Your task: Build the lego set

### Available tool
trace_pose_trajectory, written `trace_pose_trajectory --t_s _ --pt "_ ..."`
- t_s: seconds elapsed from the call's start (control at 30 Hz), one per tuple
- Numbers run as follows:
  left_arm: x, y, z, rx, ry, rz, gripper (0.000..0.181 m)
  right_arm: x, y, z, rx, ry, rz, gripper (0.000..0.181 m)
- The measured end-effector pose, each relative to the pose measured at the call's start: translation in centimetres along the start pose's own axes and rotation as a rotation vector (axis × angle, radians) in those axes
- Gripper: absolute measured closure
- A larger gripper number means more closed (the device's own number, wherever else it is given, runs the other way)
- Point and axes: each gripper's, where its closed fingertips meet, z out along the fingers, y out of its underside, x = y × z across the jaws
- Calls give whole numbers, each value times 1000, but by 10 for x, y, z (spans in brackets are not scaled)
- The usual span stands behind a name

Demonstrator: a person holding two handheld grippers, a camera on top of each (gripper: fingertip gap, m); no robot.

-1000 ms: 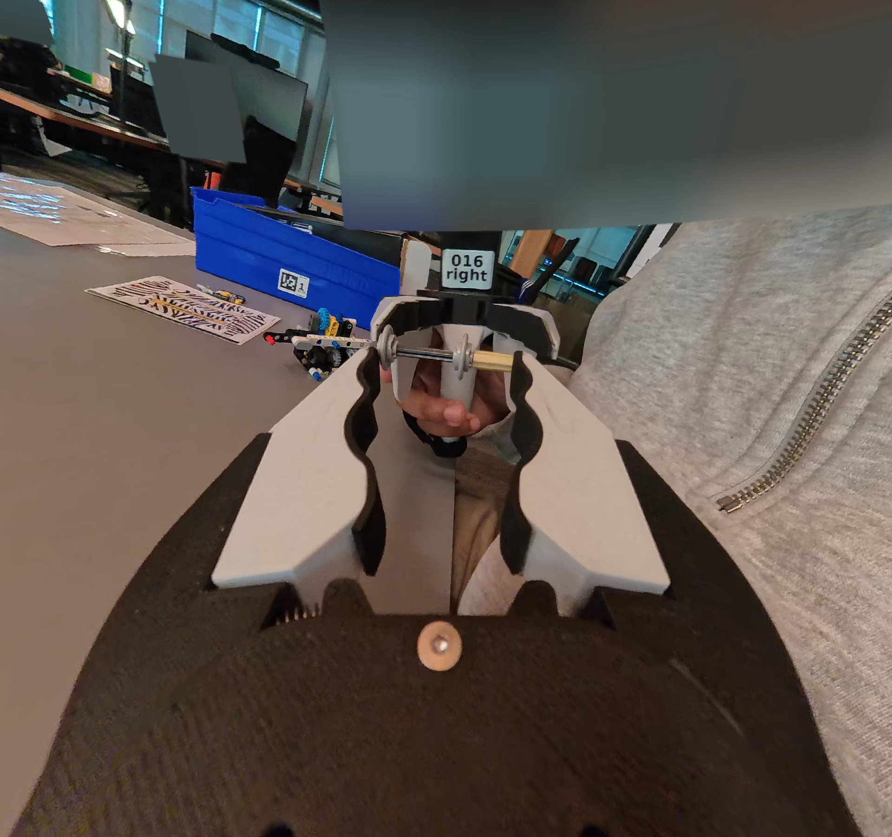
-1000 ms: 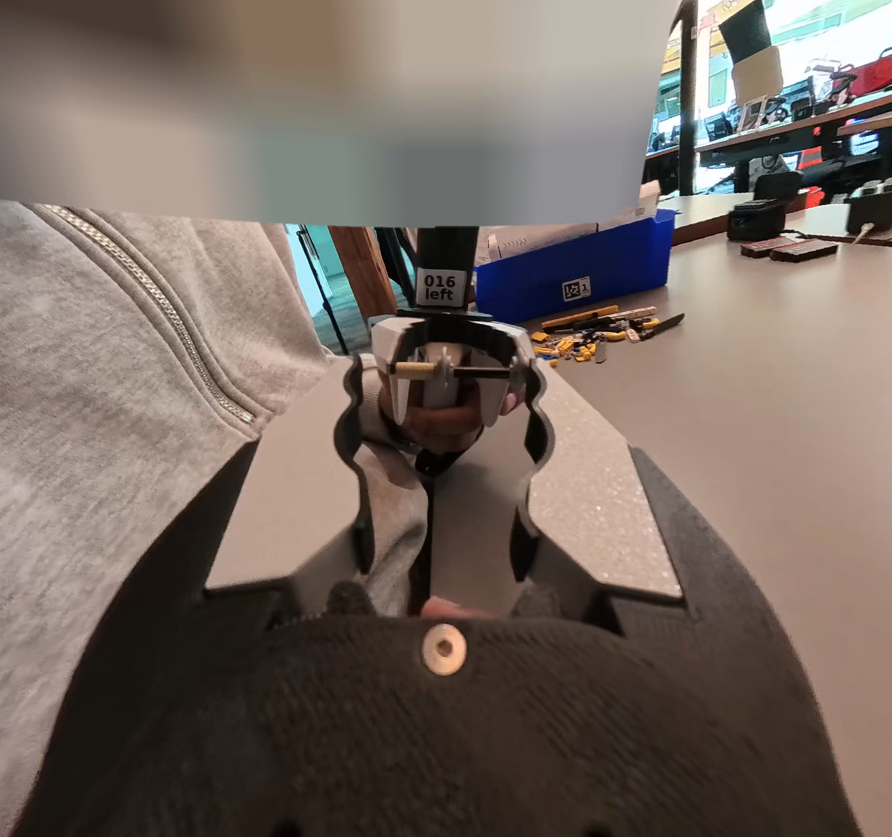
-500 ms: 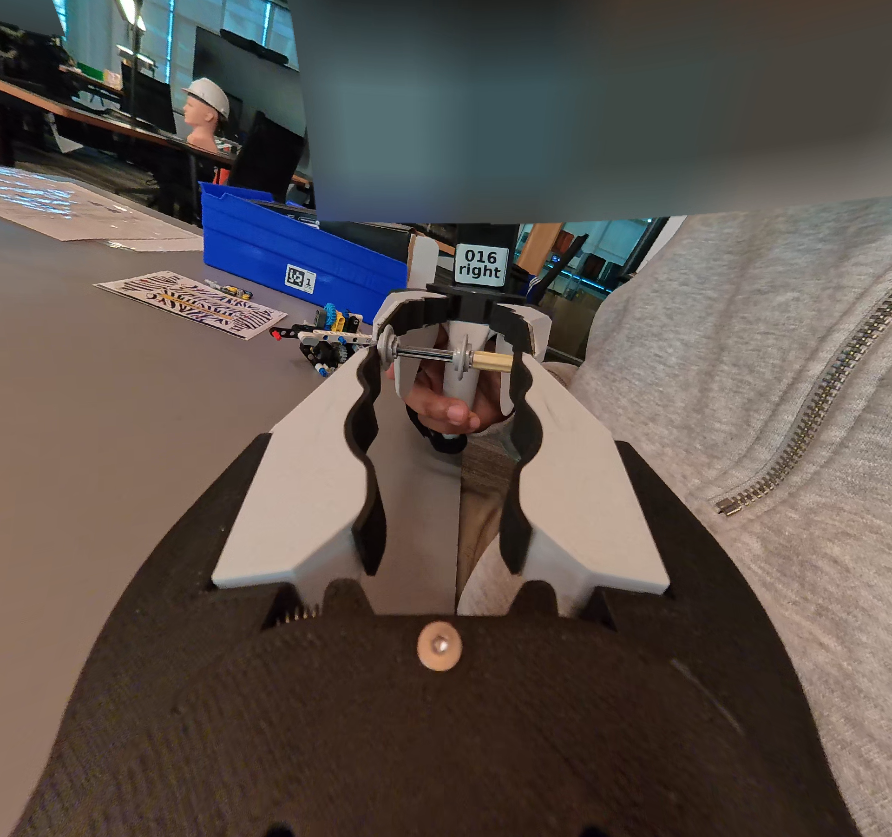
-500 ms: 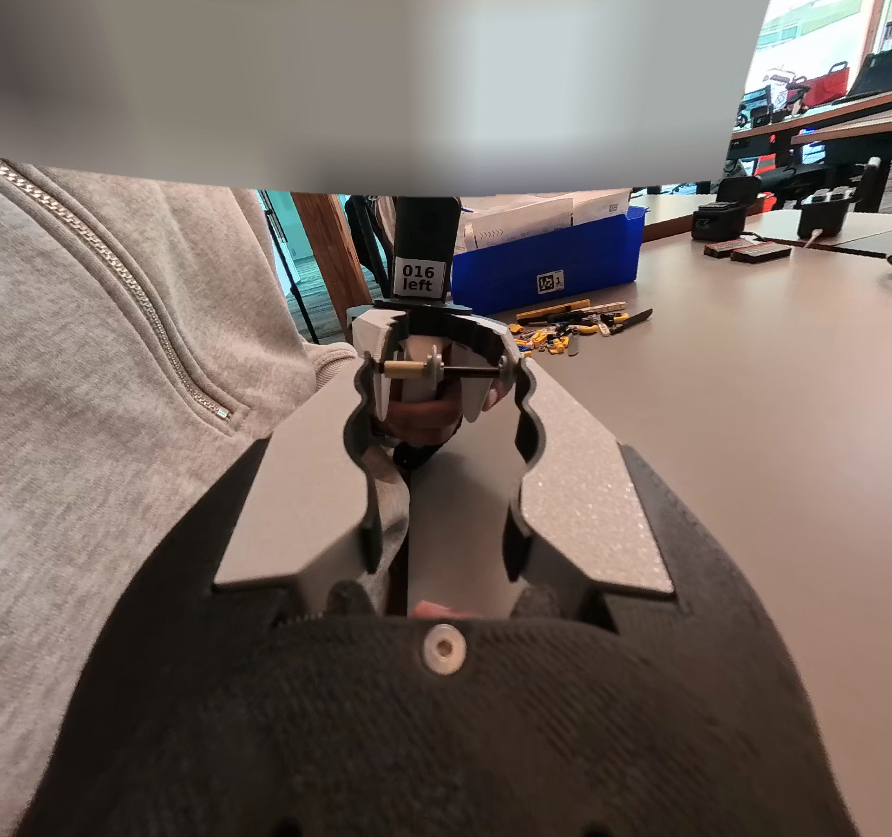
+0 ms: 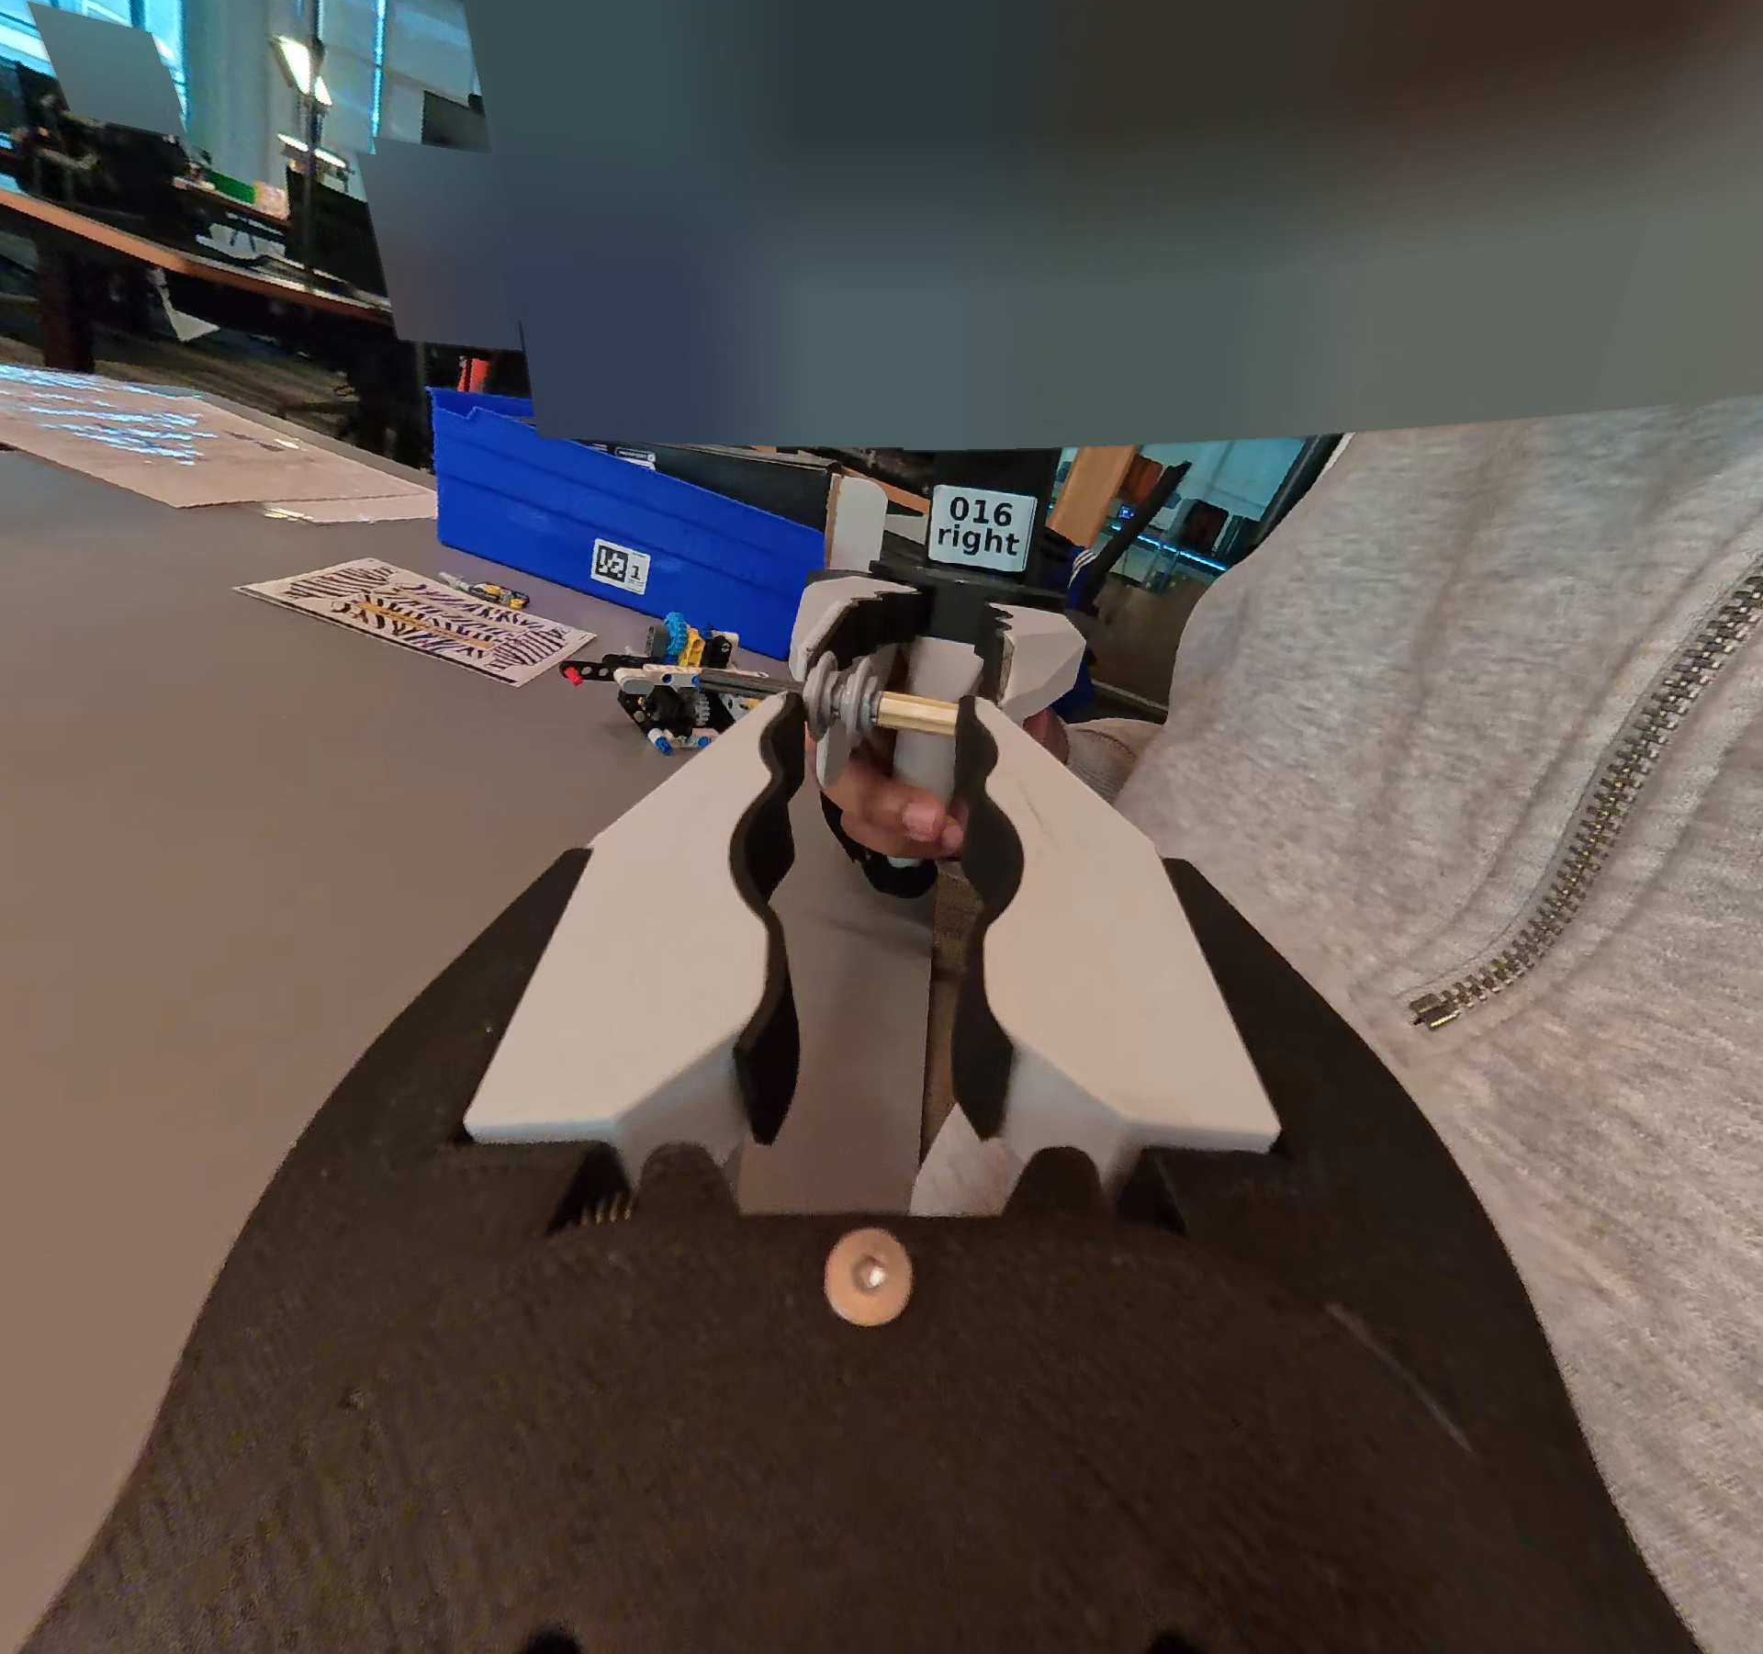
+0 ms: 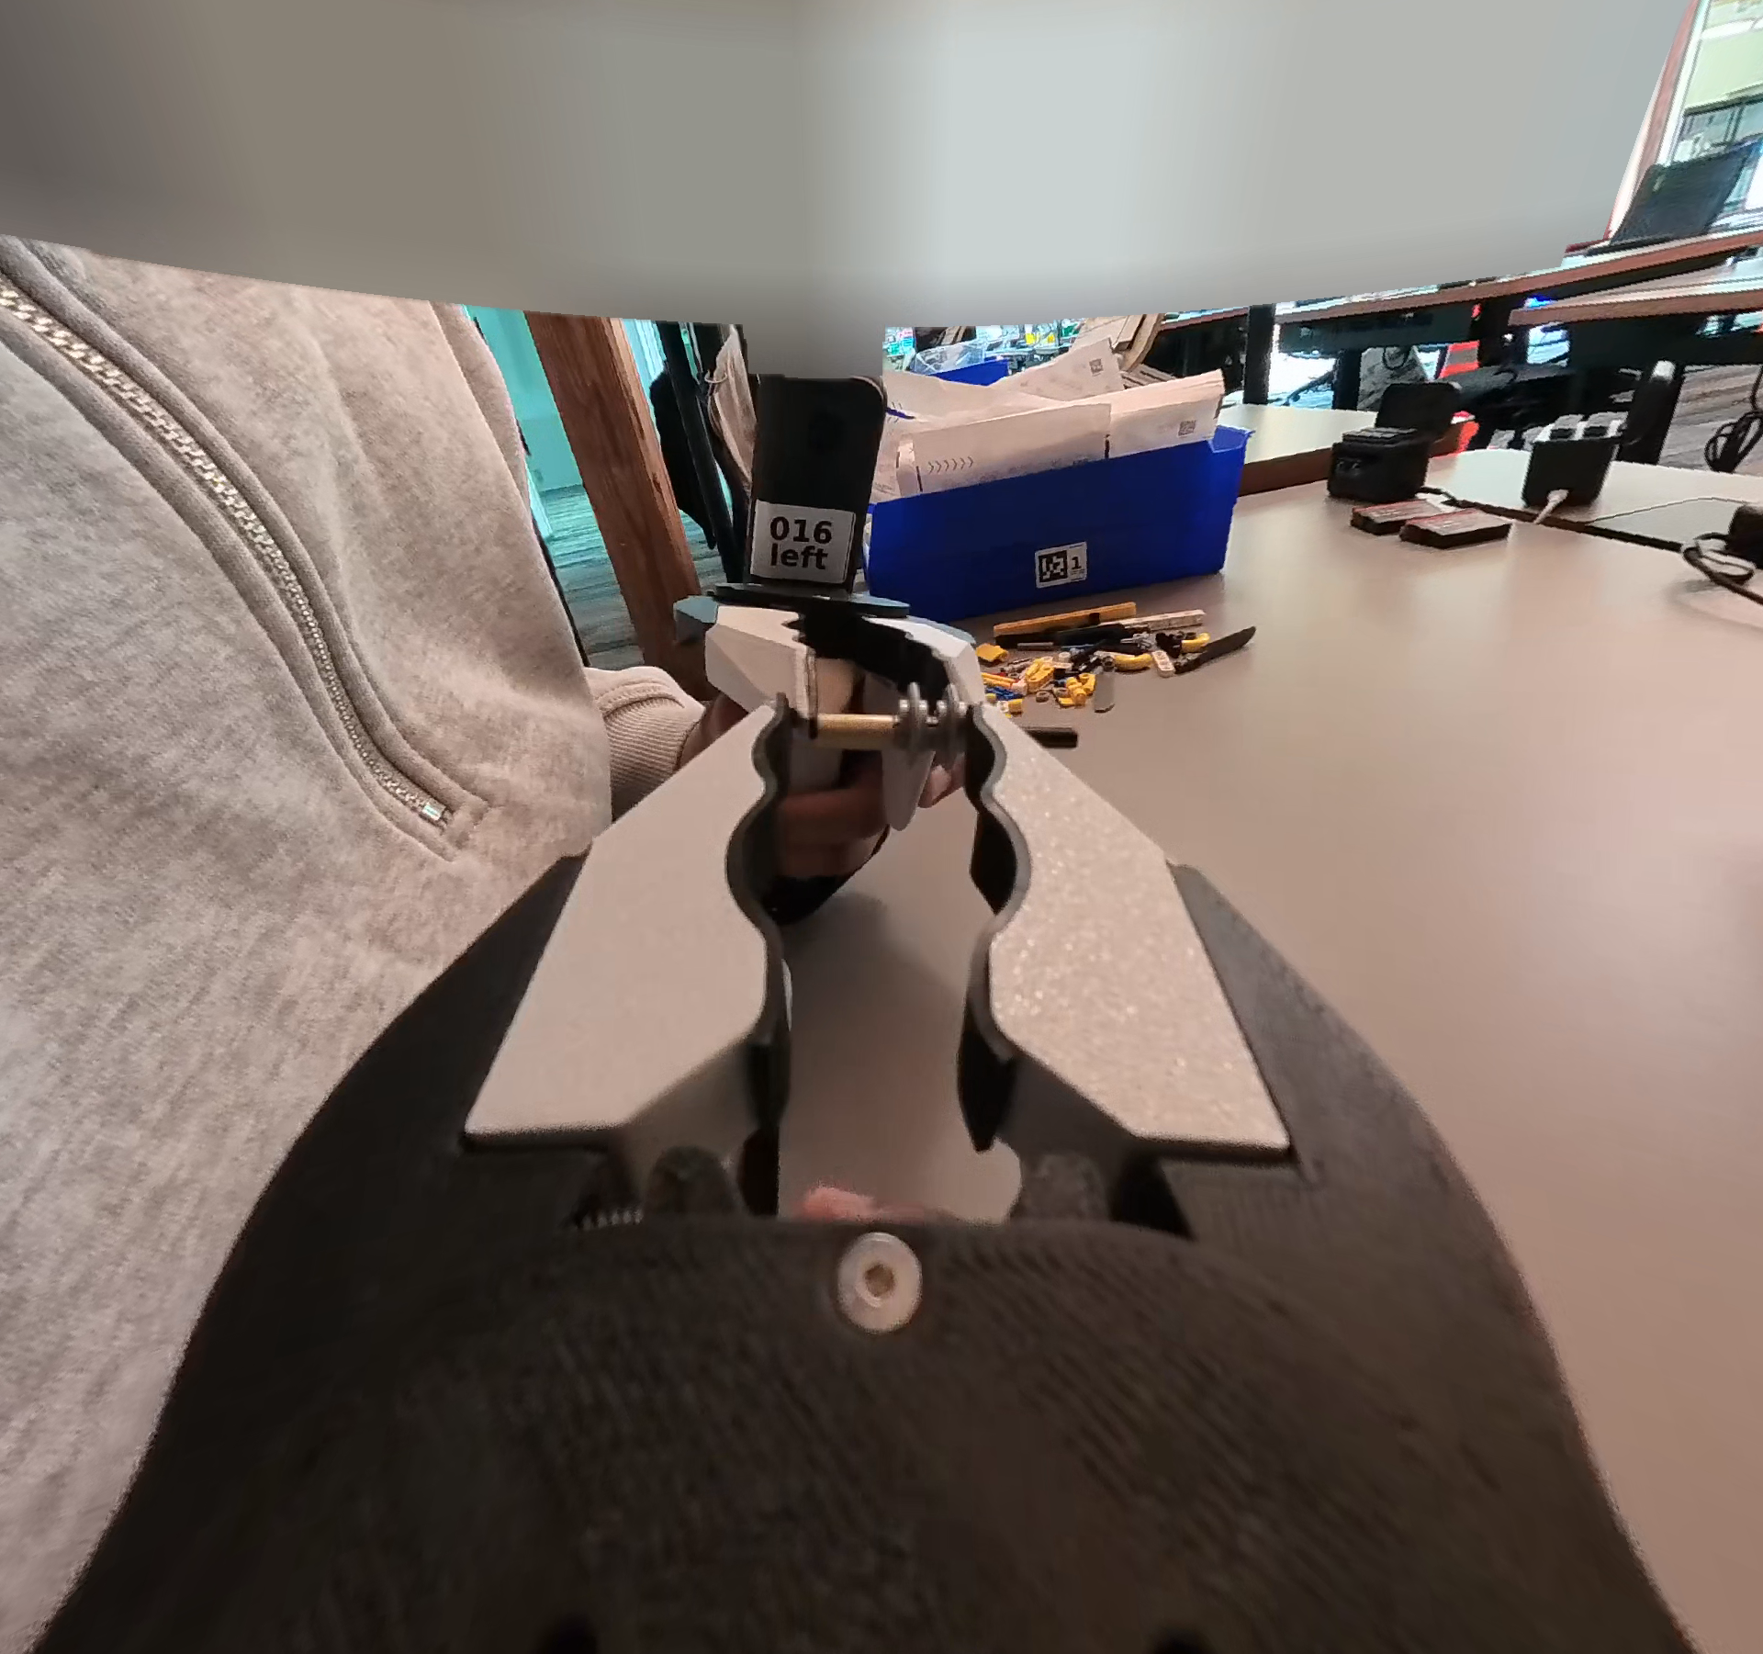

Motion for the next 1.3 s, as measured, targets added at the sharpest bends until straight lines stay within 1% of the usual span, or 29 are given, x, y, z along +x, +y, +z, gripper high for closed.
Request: trace_pose_trajectory --t_s 0.23,0.37,0.4,0.43,0.47,0.53,0.63,0.7,0.77,0.83,0.97,1.03,1.1,1.13,1.2,1.27,1.3 --pt "-1 2 2 0 1 -6 151 2 1 -1 8 -7 15 147" --pt "-5 2 1 10 -9 -46 149 6 2 -3 5 17 7 149" --pt "-7 2 0 14 -13 -60 146 8 1 -4 11 29 2 153" --pt "-8 1 -1 17 -6 -76 141 11 -1 -6 19 49 -7 165" --pt "-10 1 -1 19 -11 -96 141 15 -3 -9 29 70 -17 170" --pt "-16 1 -3 19 -33 -120 159 20 -7 -15 46 97 -24 171" --pt "-15 5 -2 3 -14 -146 167 20 -6 -16 43 101 -20 176" --pt "-15 10 1 -25 -15 -157 174 20 2 -11 -6 110 -35 179" --pt "-30 15 0 -63 -130 -94 179 26 12 -9 -73 165 -65 180" --pt "-39 13 -6 -77 -190 -45 179 38 17 -14 -108 235 -67 178" --pt "-51 8 -14 -69 -238 -68 172 70 11 -42 -95 381 28 163" --pt "-60 8 -18 -80 -291 -65 174 70 10 -49 -98 351 86 156" --pt "-65 9 -20 -85 -316 -66 175 60 18 -46 -144 281 97 154" --pt "-66 9 -21 -82 -317 -78 175 57 26 -42 -188 271 81 153" --pt "-66 8 -21 -67 -306 -116 174 55 52 -33 -327 279 17 151" --pt "-66 8 -21 -55 -295 -159 172 59 80 -30 -489 324 -49 149" --pt "-67 8 -21 -50 -293 -178 171 63 90 -29 -548 355 -70 149"
